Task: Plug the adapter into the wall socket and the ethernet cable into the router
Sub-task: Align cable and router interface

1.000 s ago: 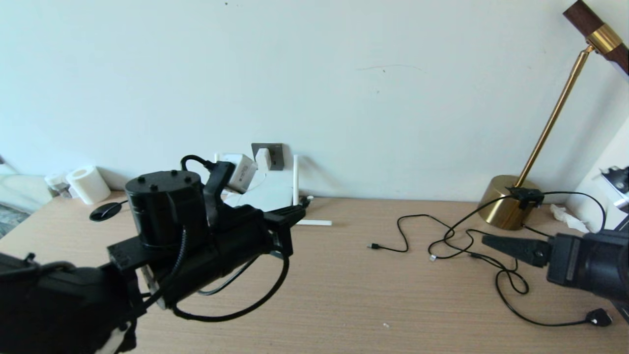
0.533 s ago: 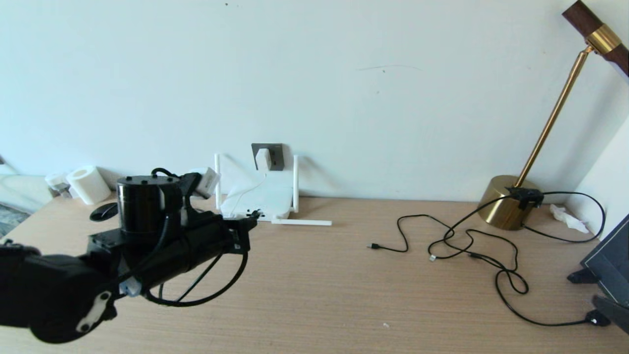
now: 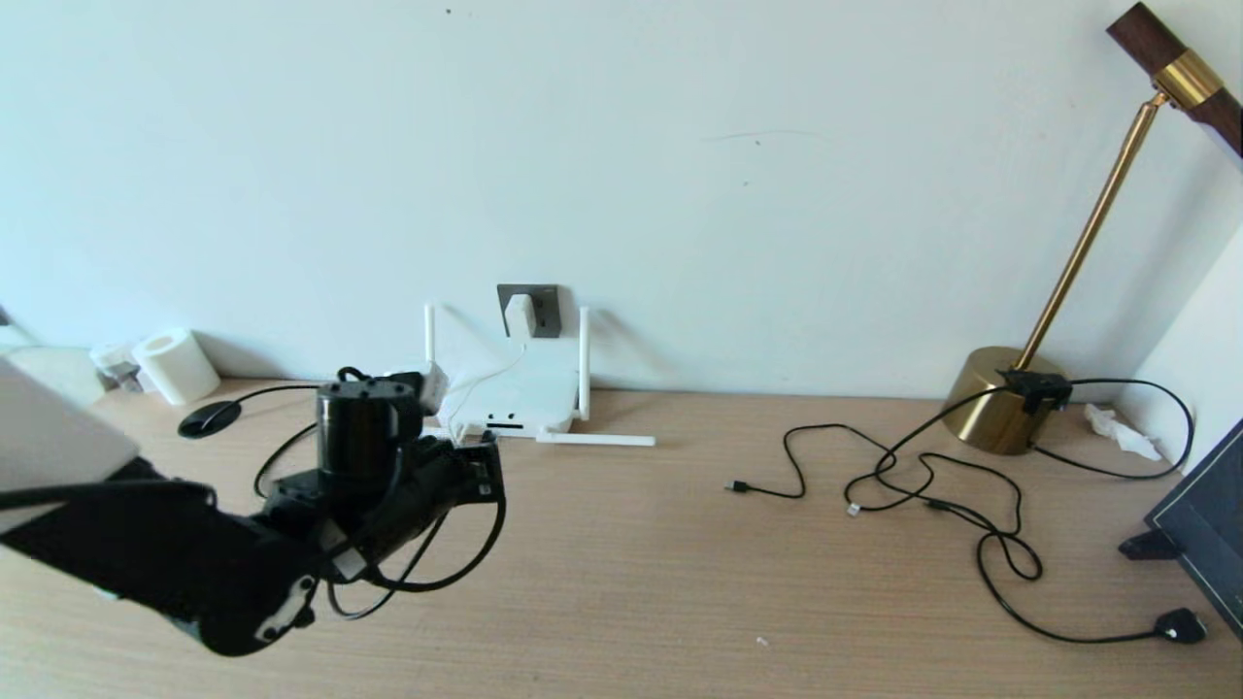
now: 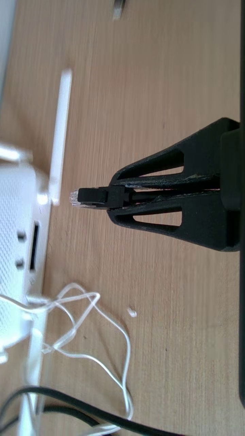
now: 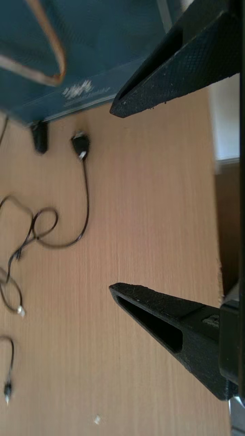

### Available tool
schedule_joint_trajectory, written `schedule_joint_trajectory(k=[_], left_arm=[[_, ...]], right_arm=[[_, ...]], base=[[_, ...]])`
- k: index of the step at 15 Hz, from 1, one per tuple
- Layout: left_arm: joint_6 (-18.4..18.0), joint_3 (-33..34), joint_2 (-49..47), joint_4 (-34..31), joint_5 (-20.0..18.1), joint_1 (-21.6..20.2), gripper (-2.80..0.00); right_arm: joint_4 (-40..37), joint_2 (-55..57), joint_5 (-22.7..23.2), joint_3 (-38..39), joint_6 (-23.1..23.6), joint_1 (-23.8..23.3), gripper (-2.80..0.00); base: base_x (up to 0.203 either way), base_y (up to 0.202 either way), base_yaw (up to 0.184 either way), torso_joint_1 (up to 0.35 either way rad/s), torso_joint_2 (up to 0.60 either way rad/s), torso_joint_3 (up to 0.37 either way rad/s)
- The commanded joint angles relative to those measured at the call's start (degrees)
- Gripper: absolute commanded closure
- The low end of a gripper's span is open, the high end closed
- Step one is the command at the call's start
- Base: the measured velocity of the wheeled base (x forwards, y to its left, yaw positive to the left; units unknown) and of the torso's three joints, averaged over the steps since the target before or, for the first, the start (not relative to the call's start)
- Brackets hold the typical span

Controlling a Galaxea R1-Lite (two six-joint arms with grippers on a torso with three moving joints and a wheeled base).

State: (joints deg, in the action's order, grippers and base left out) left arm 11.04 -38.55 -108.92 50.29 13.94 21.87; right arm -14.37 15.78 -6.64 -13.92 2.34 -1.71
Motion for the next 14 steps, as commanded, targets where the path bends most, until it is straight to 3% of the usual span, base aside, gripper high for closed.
schedule_joint_trajectory(k=[1,4,10,14], left_arm=[[-0.08,2.03,-8.19,8.56,0.95,-0.48,0.0],[-4.9,5.94,-11.7,19.74,1.5,-0.75,0.0],[-7.58,2.69,-13.31,20.13,1.27,-1.81,0.0],[-5.42,0.49,-14.66,20.11,-1.99,-2.8,0.0]], right_arm=[[3.91,-3.63,1.32,6.29,1.75,0.09,-2.8],[6.98,-11.64,6.84,10.33,4.63,1.18,-2.8],[8.48,-15.69,8.49,11.37,5.3,1.53,-2.8],[8.48,-15.69,7.87,11.37,-0.68,1.53,-2.8]], base=[[0.0,0.0,0.0,0.0,0.0,0.0],[0.0,0.0,0.0,0.0,0.0,0.0],[0.0,0.0,0.0,0.0,0.0,0.0],[0.0,0.0,0.0,0.0,0.0,0.0]])
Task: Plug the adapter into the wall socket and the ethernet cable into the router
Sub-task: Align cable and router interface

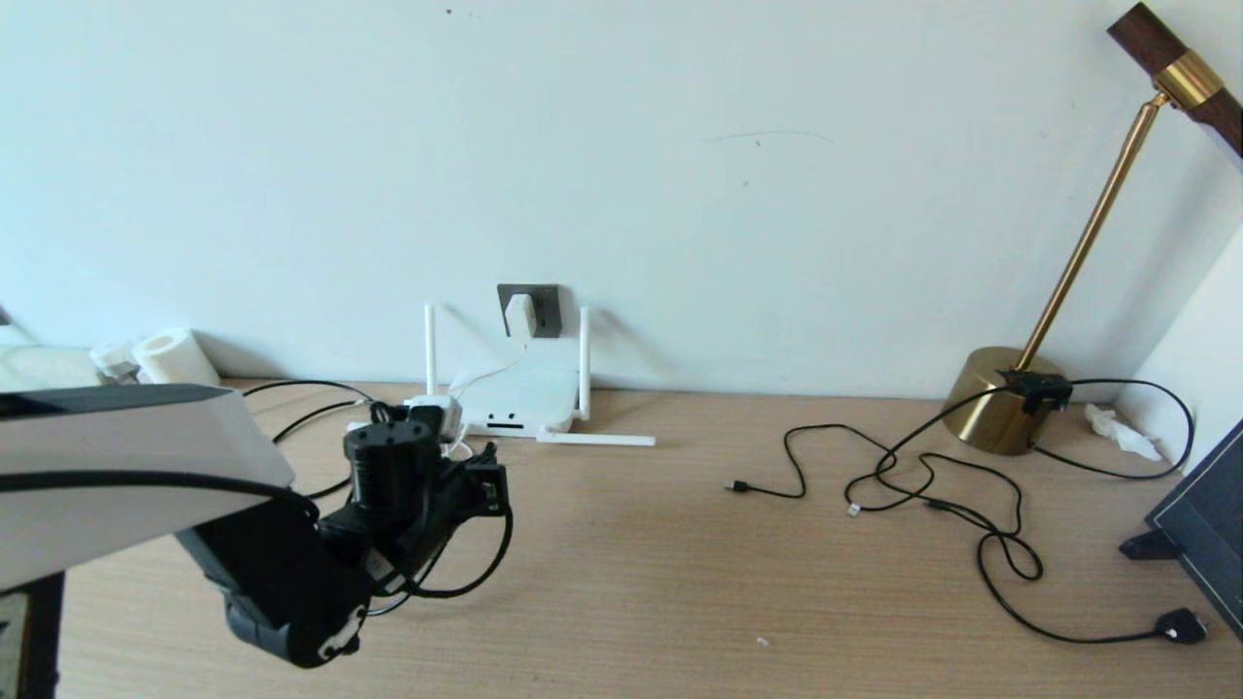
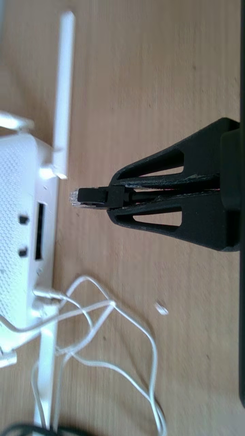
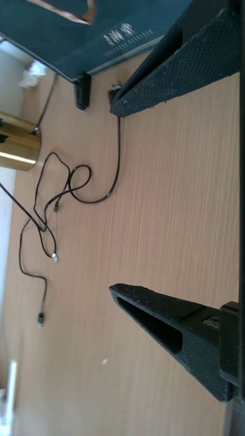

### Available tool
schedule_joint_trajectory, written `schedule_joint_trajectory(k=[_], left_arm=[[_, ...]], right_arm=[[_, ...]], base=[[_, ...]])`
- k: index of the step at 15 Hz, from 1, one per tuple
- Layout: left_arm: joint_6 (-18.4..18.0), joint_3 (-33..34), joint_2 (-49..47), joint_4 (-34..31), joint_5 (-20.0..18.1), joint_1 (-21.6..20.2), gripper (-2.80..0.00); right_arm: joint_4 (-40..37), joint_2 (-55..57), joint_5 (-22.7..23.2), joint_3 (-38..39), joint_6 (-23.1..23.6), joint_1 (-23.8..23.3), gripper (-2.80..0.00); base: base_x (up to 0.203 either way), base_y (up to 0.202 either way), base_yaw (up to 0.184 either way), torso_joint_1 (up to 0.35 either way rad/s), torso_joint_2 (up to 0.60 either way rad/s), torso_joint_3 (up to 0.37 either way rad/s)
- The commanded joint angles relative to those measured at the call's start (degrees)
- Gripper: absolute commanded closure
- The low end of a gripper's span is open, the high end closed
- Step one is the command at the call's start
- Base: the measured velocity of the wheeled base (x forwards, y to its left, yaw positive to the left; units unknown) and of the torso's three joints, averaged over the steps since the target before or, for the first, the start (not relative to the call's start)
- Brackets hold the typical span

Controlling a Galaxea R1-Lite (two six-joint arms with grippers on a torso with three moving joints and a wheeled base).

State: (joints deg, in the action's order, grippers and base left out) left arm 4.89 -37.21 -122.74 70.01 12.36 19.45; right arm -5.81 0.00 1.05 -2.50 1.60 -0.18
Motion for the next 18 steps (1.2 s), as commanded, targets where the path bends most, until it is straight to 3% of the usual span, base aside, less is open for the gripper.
schedule_joint_trajectory(k=[1,7,18], left_arm=[[1.29,-1.86,-0.84,0.2,-2.09,-1.03,0.0],[1.58,-3.91,-2.83,-2.05,-7.94,-4.95,0.0],[1.7,-10.51,-9.88,-1.46,-8.06,-6.09,0.0]], right_arm=[[-0.07,0.09,-0.17,0.04,-0.19,0.09,-2.8],[-0.07,0.09,-0.17,-0.05,-0.19,0.01,-2.8],[-0.07,0.09,-0.17,-0.05,-0.19,0.01,-2.8]], base=[[0.0,0.0,0.0,0.0,0.0,0.0],[0.0,0.0,0.0,0.0,0.0,0.0],[0.0,0.0,0.0,0.0,0.0,0.0]])
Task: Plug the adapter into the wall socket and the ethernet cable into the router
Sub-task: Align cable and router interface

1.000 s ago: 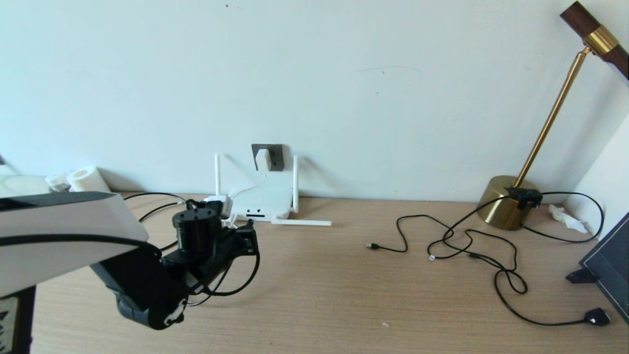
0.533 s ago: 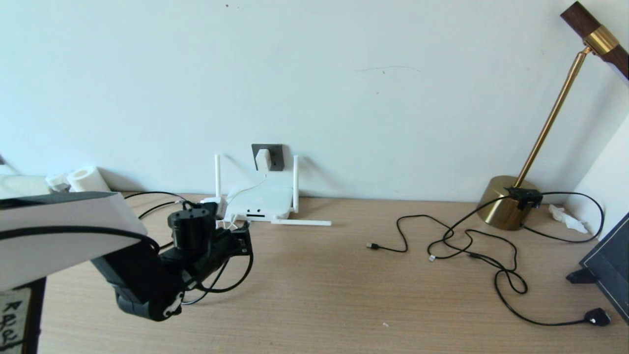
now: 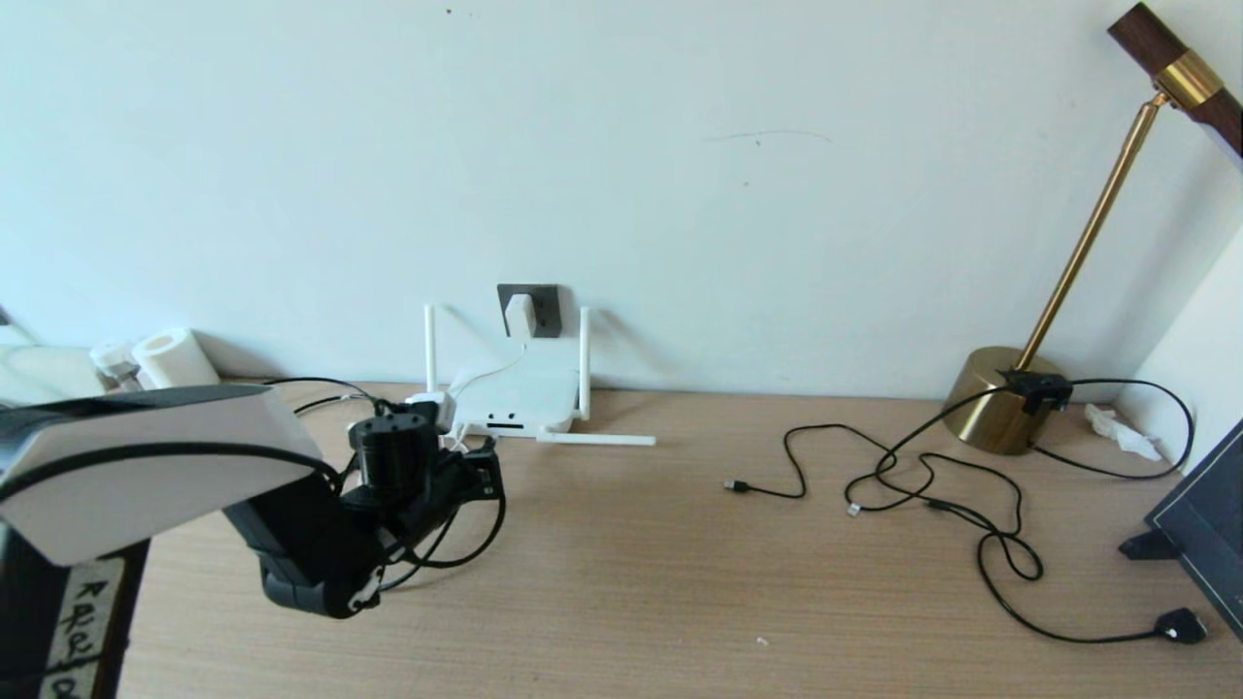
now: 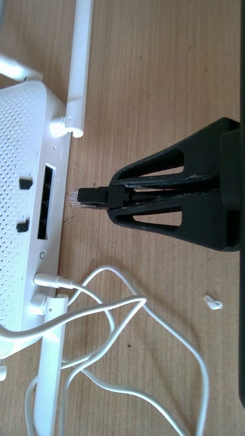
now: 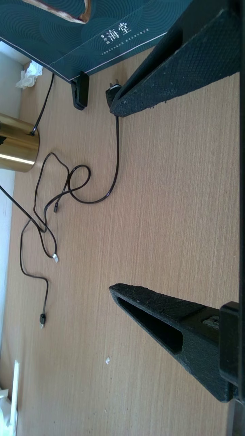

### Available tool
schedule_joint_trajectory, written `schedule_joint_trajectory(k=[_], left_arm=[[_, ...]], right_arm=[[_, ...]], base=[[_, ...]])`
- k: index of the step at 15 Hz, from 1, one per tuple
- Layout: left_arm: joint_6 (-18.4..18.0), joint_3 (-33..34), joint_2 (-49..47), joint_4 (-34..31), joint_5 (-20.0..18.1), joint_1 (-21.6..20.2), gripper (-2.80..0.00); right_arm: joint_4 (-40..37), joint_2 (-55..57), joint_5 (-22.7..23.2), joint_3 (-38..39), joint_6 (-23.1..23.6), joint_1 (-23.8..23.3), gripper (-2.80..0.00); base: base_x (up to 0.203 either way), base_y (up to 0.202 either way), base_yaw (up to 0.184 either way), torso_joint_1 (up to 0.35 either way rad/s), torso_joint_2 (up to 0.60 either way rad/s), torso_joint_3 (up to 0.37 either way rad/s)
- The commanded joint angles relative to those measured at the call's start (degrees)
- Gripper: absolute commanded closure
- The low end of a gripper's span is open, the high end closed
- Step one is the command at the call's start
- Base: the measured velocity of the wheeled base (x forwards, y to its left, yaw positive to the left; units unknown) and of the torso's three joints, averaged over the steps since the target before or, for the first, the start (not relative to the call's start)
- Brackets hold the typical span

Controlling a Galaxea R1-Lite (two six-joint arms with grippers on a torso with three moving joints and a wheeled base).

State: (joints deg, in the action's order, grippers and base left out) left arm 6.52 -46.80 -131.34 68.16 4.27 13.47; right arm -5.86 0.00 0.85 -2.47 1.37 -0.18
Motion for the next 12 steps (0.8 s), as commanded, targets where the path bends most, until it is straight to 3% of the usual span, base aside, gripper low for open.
schedule_joint_trajectory(k=[1,12], left_arm=[[0.07,-1.49,-1.97,0.4,0.09,-0.15,0.0],[0.07,-3.65,-3.39,0.22,0.07,-0.2,0.0]], right_arm=[[-0.02,0.09,0.03,-0.03,0.04,0.01,-2.8],[-0.02,0.09,0.03,-0.07,0.04,0.01,-2.8]], base=[[0.0,0.0,0.0,0.0,0.0,0.0],[0.0,0.0,0.0,0.0,0.0,0.0]])
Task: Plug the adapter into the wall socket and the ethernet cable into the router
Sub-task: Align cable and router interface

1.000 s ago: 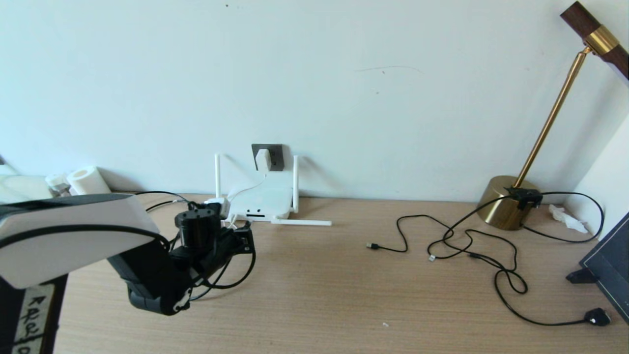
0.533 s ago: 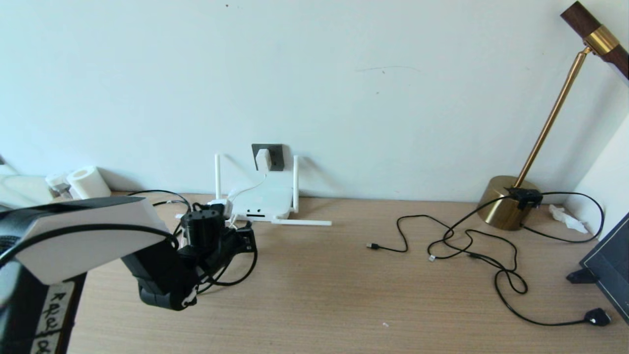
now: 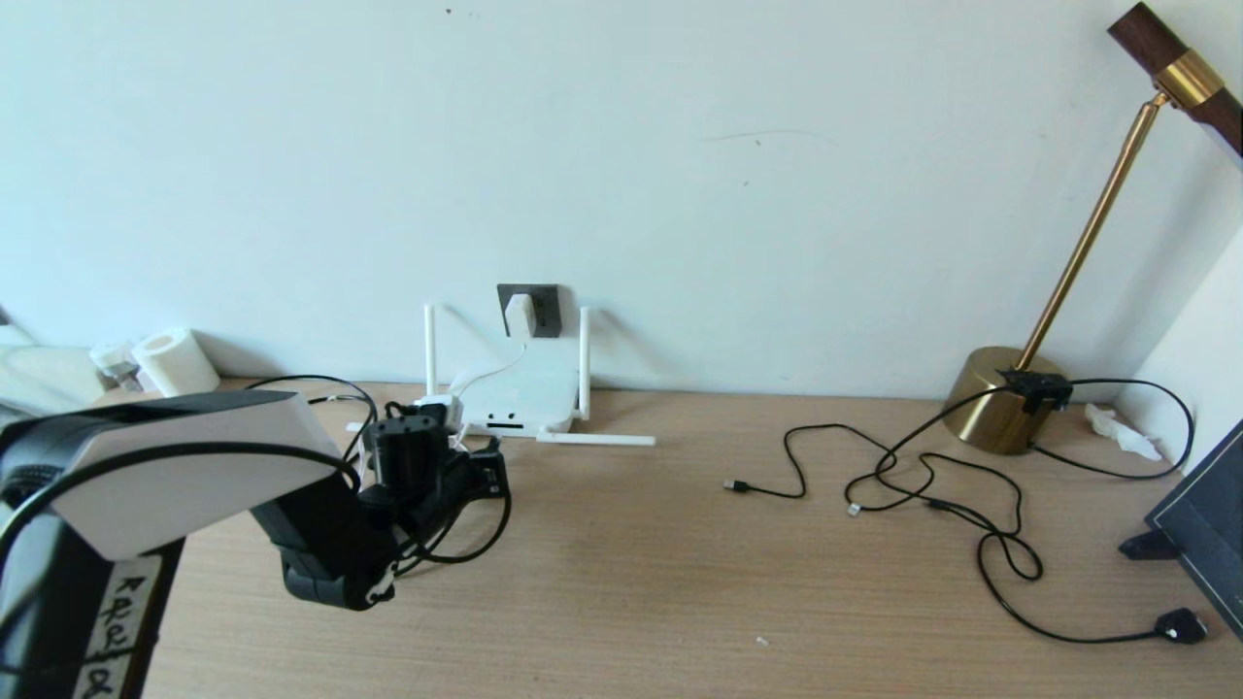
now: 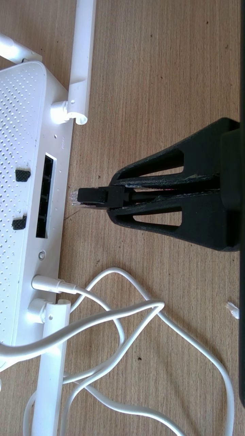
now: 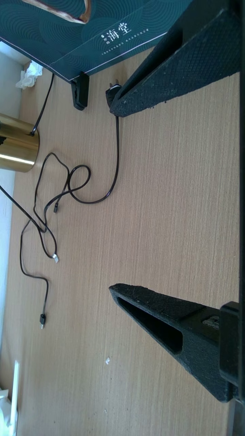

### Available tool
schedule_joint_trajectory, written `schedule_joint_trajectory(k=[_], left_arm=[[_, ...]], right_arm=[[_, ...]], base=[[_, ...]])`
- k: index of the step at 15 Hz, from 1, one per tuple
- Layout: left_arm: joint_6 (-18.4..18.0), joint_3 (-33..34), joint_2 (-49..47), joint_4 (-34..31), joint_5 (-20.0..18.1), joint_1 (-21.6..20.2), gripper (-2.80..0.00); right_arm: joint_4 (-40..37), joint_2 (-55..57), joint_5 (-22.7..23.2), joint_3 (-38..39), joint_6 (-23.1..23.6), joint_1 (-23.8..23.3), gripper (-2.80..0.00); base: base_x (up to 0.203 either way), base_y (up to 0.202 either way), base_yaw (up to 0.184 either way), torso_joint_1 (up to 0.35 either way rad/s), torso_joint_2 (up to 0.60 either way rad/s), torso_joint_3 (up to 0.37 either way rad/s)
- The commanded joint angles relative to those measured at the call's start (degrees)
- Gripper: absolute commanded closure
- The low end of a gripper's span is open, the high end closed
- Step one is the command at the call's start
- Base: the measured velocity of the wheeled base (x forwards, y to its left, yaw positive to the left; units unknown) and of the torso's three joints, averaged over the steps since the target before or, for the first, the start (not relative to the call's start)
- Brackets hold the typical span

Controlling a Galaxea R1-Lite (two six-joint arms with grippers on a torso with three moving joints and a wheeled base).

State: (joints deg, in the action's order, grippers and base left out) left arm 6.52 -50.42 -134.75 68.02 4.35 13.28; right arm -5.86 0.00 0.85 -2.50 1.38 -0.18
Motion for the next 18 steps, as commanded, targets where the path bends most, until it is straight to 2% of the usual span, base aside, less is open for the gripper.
schedule_joint_trajectory(k=[1,13,18], left_arm=[[0.07,-0.12,-0.01,0.36,-0.05,0.08,0.0],[0.07,-0.12,0.7,0.18,-0.05,-0.03,0.0],[0.16,-0.47,0.11,0.27,-0.71,-1.66,0.0]], right_arm=[[-0.02,0.09,0.03,0.04,0.03,0.01,-2.8],[-0.02,0.09,0.03,0.01,0.03,0.04,-2.8],[-0.02,0.09,0.03,0.01,0.03,0.01,-2.8]], base=[[0.0,0.0,0.0,0.0,0.0,0.0],[0.0,0.0,0.0,0.0,0.0,0.0],[0.0,0.0,0.0,0.0,0.0,0.0]])
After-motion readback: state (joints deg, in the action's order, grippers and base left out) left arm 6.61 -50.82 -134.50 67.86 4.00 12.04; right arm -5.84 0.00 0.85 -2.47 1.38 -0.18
